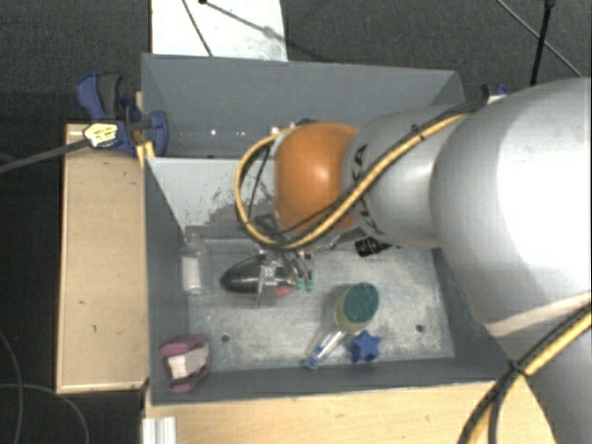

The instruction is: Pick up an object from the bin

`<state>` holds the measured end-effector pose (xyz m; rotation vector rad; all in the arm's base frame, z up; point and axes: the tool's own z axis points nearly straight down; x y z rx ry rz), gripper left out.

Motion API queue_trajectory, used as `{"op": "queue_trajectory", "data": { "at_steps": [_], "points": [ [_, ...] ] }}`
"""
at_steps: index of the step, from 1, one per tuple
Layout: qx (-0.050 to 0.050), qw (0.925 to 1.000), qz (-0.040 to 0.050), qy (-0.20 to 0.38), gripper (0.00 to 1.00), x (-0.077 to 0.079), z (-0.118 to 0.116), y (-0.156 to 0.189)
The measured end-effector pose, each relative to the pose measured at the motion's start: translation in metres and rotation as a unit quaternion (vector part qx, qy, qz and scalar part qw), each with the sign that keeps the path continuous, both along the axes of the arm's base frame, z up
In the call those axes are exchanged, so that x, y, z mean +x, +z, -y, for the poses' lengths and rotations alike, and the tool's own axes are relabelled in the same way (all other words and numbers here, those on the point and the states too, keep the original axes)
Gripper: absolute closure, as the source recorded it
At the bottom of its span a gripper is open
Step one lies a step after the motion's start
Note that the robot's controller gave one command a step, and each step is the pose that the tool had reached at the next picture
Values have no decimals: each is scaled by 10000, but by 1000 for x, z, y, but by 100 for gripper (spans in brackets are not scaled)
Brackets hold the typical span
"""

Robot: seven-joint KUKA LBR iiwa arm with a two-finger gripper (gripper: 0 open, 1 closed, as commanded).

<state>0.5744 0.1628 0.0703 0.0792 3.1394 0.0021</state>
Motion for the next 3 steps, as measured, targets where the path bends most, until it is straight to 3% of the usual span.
{"op": "queue_trajectory", "data": {
  "at_steps": [1, 2, 3],
  "points": [
    [8, 10000, 38, -62, 100, -13, 7, 129],
    [-12, 9829, -13, 1844, 100, -16, 29, 122],
    [-16, 9452, 39, 3263, 100, -4, 53, 200]
  ]
}}
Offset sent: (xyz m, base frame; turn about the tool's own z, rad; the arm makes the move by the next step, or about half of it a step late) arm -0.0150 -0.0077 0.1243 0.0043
